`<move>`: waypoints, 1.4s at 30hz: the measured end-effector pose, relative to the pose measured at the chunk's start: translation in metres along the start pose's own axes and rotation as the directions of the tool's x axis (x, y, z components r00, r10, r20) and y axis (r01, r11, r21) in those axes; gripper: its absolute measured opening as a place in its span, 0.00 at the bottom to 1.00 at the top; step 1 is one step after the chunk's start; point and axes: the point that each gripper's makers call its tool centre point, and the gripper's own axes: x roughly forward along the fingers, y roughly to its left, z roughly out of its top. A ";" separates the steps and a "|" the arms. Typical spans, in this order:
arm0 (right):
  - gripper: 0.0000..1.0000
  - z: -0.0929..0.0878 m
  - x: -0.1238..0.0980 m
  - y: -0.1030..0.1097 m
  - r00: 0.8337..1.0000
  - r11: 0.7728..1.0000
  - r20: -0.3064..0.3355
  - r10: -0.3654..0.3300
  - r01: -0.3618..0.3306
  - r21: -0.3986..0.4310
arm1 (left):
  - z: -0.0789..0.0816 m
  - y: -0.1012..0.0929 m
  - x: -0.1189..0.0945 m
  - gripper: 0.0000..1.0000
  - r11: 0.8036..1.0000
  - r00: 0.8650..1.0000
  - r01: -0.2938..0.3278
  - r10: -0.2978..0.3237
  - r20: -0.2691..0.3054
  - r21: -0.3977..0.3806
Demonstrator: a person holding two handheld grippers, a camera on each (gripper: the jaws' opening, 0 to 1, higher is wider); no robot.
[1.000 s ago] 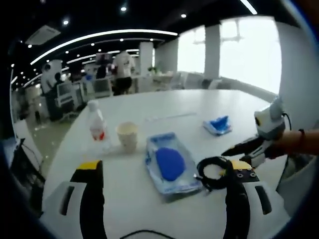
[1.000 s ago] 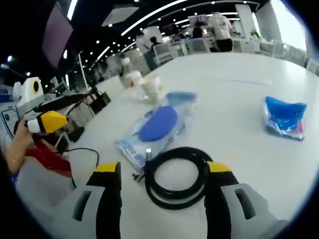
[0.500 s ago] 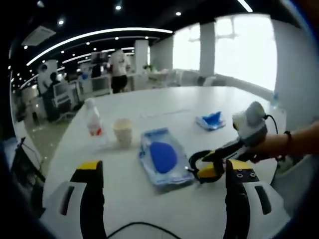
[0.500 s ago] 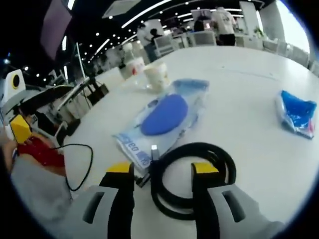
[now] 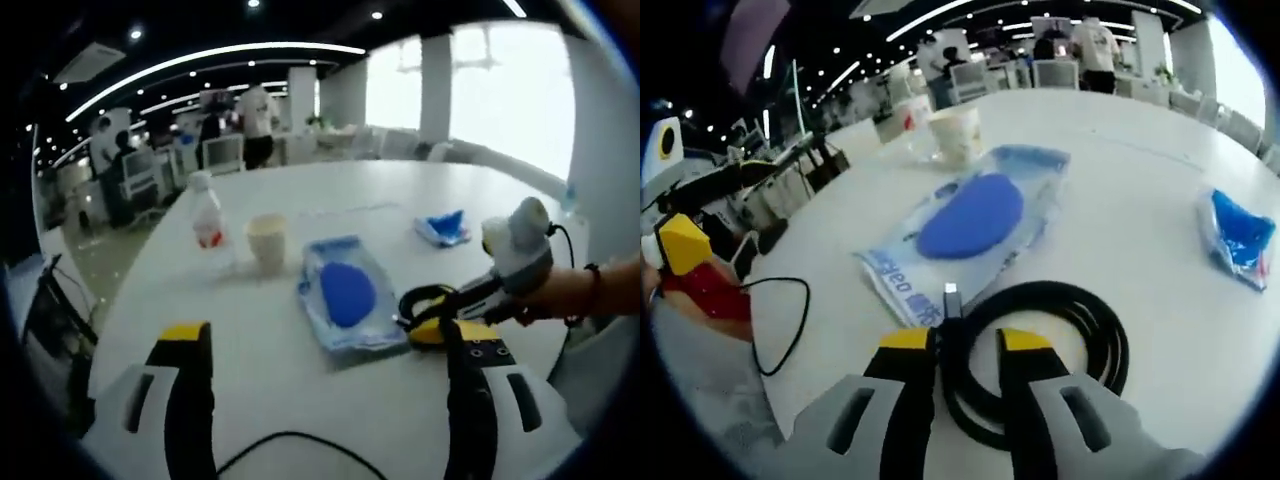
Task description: Arrange the tabletop items into an orderly group along one side of the table until the central work area is clear of visible clutter.
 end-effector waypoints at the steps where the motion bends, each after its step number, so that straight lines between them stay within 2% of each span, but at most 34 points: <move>1: 0.21 0.000 0.000 0.001 1.000 1.000 -0.003 -0.006 0.006 0.011 | 0.000 0.001 0.000 0.94 1.000 1.000 -0.007 0.007 0.002 0.008; 8: 0.18 -0.001 0.002 0.002 1.000 1.000 -0.007 -0.023 0.023 0.008 | 0.001 -0.002 -0.002 0.94 1.000 1.000 0.002 -0.002 0.004 0.025; 14: 0.17 0.000 0.001 0.000 0.999 0.998 -0.004 -0.035 0.035 0.052 | 0.000 -0.005 -0.001 0.94 0.999 1.000 0.012 -0.012 -0.005 0.032; 21: 0.13 0.000 0.001 -0.002 0.999 0.988 -0.003 -0.037 0.037 0.151 | -0.001 -0.003 0.001 0.93 0.999 1.000 0.010 -0.009 -0.012 0.040; 29: 0.11 0.001 -0.002 -0.002 1.000 0.981 0.007 -0.027 0.025 0.193 | -0.004 -0.001 0.001 0.91 0.999 1.000 -0.001 0.002 -0.028 0.053; 32: 0.10 0.009 -0.005 -0.001 0.998 0.981 0.053 -0.018 0.008 0.195 | -0.005 0.002 0.000 0.91 0.998 0.999 -0.011 0.013 -0.033 0.055; 35: 0.10 0.013 -0.009 -0.004 0.998 0.974 0.063 -0.017 0.002 0.226 | 0.000 0.007 -0.001 0.88 0.997 0.999 -0.037 0.038 -0.011 0.064; 42: 0.09 0.029 -0.024 -0.009 0.992 0.962 0.127 -0.026 -0.010 0.274 | -0.001 0.003 0.000 0.90 0.998 1.000 -0.020 0.021 -0.016 0.063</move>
